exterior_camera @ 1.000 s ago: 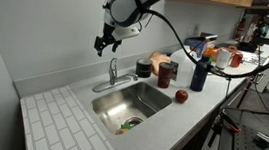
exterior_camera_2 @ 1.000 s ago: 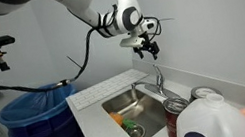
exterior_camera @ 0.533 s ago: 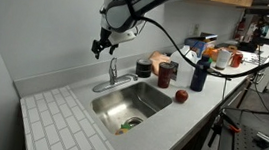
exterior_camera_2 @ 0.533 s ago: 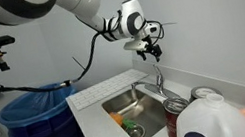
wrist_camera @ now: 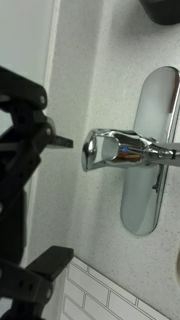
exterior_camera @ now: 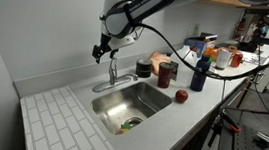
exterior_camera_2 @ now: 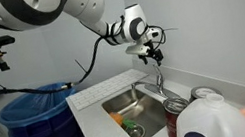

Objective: Close the tap

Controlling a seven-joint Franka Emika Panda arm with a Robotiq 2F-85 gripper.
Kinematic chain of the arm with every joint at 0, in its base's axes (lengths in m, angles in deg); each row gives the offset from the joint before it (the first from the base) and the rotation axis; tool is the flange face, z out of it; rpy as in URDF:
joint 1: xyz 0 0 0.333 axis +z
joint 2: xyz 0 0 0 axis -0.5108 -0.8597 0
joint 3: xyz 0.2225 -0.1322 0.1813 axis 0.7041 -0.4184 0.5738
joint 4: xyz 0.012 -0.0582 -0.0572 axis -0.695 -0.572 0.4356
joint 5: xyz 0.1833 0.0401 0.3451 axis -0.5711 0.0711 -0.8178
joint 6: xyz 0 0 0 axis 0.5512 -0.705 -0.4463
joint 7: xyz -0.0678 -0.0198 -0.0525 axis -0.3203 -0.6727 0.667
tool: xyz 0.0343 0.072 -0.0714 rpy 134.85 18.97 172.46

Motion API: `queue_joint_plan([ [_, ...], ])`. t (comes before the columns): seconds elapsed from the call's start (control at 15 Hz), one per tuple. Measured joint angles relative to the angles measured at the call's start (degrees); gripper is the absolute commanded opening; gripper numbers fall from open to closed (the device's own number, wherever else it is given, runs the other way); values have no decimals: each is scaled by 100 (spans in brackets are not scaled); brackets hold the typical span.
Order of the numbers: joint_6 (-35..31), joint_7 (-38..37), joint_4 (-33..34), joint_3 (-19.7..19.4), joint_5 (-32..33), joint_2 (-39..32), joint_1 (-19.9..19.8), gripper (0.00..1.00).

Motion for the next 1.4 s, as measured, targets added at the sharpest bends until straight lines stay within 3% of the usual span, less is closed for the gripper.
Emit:
queue_joint_plan([
  [1.0,444,0,-97,5,-378,3,5,100],
  [1.4,588,0,-476,24,-453,165,5,100],
])
